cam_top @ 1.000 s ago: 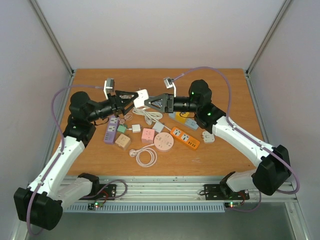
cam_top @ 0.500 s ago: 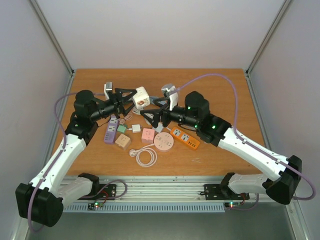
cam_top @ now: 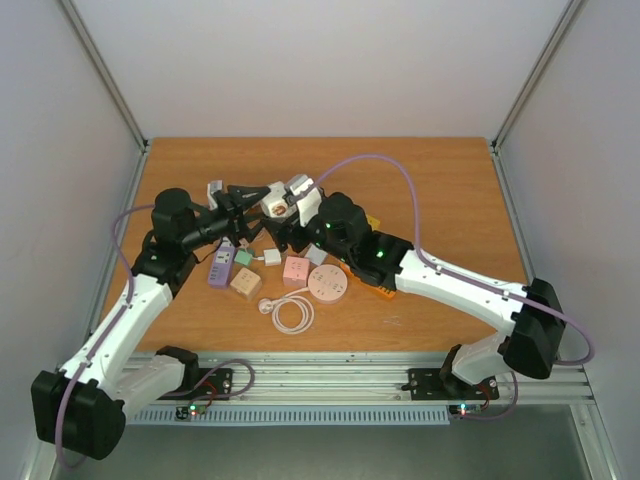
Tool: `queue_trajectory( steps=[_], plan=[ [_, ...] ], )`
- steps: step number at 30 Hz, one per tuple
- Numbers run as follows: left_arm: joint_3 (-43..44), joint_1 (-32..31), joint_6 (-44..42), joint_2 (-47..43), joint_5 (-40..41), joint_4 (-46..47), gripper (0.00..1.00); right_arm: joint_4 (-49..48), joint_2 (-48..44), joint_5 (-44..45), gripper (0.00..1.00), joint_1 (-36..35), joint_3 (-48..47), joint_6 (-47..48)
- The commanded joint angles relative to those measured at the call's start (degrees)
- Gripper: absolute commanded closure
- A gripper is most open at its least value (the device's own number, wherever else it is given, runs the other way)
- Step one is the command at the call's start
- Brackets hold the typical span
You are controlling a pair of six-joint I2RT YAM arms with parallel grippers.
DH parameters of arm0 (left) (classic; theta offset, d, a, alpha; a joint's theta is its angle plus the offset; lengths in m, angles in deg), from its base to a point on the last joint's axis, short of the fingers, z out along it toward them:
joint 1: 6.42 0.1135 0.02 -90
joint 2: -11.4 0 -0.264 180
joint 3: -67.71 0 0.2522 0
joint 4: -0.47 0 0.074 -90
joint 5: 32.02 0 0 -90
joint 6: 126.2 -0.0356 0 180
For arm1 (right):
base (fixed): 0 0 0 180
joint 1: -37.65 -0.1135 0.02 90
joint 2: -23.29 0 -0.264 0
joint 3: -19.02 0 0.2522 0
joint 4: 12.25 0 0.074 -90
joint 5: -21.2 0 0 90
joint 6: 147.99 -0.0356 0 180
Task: Insert the plug
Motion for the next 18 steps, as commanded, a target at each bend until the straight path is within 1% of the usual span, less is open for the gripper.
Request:
queue_trajectory(
  steps=[1, 6, 9, 11, 12, 13, 15, 16, 17, 18],
  plan=[
    [-0.54, -0.26, 1.85, -2.08, 0.33, 2.04, 0.55, -4.32, 2.42, 5.39, 0.1, -0.38, -4.13, 1.03],
    [-1.34, -0.3, 2.16, -3.33, 0.8, 1.1, 0.55, -2.34, 4.89, 7.45, 0.24, -0.38, -6.71, -0.27],
    [-1.77, -0.3, 2.35, -3.97, 1.02, 0.87, 0.54, -1.64, 5.3, 8.15, 0.38, -0.36, -7.13, -0.58],
    [-1.87, -0.26, 2.11, -4.32, 1.34, 0.67, 0.5, -1.16, 5.21, 8.51, 0.46, -0.37, -7.2, -0.69],
    [-1.84, -0.29, 1.75, -4.52, 1.57, 0.46, 0.44, -0.73, 5.04, 8.5, 0.49, -0.38, -7.25, -0.78],
    [-1.71, -0.25, 1.18, -4.75, 1.84, 0.17, 0.36, -0.4, 4.93, 8.54, 0.52, -0.38, -7.33, -0.78],
    [-1.07, -0.29, -0.73, -5.13, 2.27, -0.91, 0.17, 2.8, 4.53, 8.24, 0.55, -0.24, -7.95, -1.23],
    [-0.5, -0.27, -2.25, -5.29, 2.45, -1.82, 0.11, 4.26, 4.32, 7.94, 0.56, -0.16, -8.25, -1.7],
    [0.73, -0.25, -3.74, -5.43, 2.69, -4.17, 0.06, 5.78, 4.06, 7.94, 0.56, -0.05, -8.52, -2.63],
    [1.72, -0.24, -7.08, -5.46, 2.96, -6.84, 0.02, 7.37, 3.6, 7.76, 0.57, 0.31, -8.56, -3.87]
  ],
)
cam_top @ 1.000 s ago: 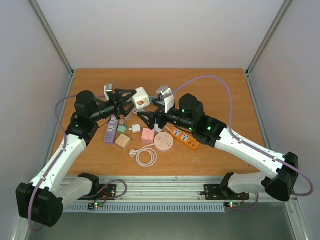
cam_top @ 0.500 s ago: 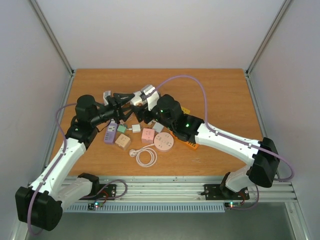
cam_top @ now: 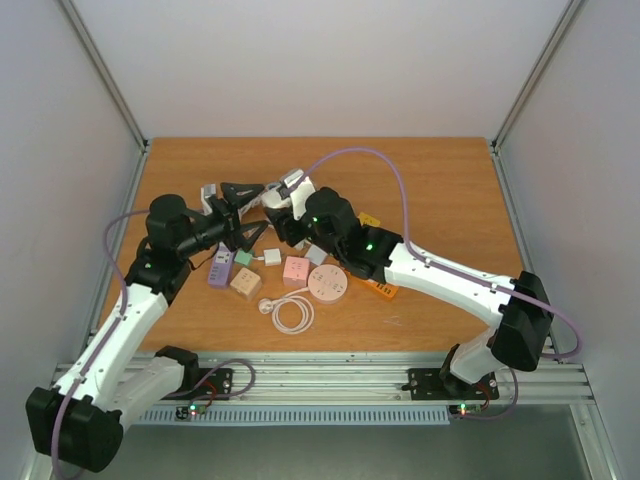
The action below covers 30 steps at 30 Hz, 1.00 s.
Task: Insert the plug
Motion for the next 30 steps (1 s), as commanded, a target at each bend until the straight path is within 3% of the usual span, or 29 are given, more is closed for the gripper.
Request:
queue_trajectory(
  steps=[1, 10, 17, 25, 30],
  plan=[
    [4.06, -0.27, -9.1, -1.62, 0.69, -6.75, 0.01, 6.25, -2.04, 1.17, 0.57, 1.24, -2.74, -4.53],
    [9.54, 0.2, -39.83, -3.57, 9.9, -24.65, 0.01, 30.87, -8.04, -3.46, 0.59, 12.01, -2.46, -22.47],
    [15.93, 0.13, -67.6, -5.27, 22.09, -36.21, 0.01, 47.87, -11.5, 0.46, 0.6, 19.52, -0.94, -34.18],
    [12.62, 0.09, -76.35, -9.36, 34.57, -36.85, 0.01, 57.72, -14.37, 4.38, 0.59, 23.97, 1.3, -42.48],
    [10.34, -0.62, -76.92, -10.31, 33.55, -34.89, 0.01, 60.65, -12.75, 2.58, 0.58, 27.11, 2.1, -45.08]
  ],
)
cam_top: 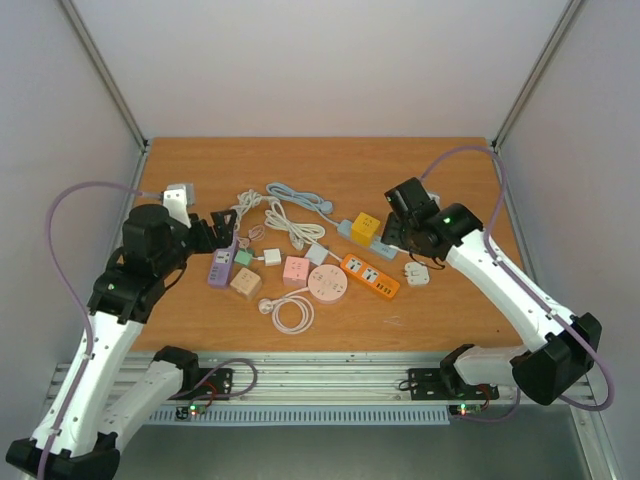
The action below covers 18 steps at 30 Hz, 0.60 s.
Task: Insert the plug
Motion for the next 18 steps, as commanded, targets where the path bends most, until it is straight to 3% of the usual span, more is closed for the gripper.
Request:
queue_trajectory(
  steps=[1, 9, 18],
  plan=[
    [-2.04, -0.78, -3.81, -1.0, 1.63, 2.66, 0.01, 3.62, 1.07, -0.66, 0.58, 3.3, 0.47, -4.43],
    [-2.26, -1.18, -3.97, -0.62, 1.25, 2.95, 0.01, -0.72, 9.31, -10.01, 0.56, 9.42, 0.18, -6.14],
    [-2.39, -1.1, -5.08, -0.72, 2.15, 3.18, 0.01, -1.49, 17.34, -12.28, 0.55, 10.3, -2.44, -7.89]
  ],
)
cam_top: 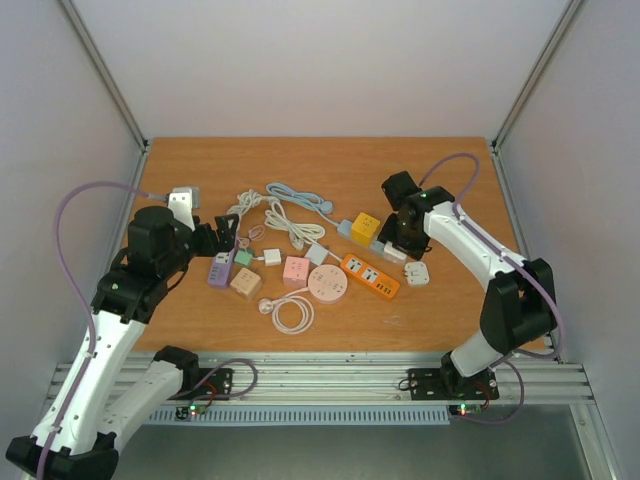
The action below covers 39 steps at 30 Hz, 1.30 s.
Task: Insert the plug
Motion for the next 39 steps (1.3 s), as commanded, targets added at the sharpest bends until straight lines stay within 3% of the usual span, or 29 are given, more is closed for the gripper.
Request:
queue_trajectory(
  steps=[1, 21, 39],
  plan=[
    [-0.21, -0.11, -1.77, -0.64, 1.08, 3.02, 0.01, -1.14, 2.54, -2.1, 0.55, 0.44, -2.94, -2.1],
    [-0.64, -0.08, -2.88, -1.18, 4.65, 2.36, 0.01, -1.06, 12.77, -10.59, 0.55, 5.16, -10.61, 0.45],
    [-0.91, -0.11, -3.06, -1.47, 4.64, 2.28, 0.01, 1.59, 15.06, -8.62, 0.57, 5.19, -12.16, 1.89]
  ],
)
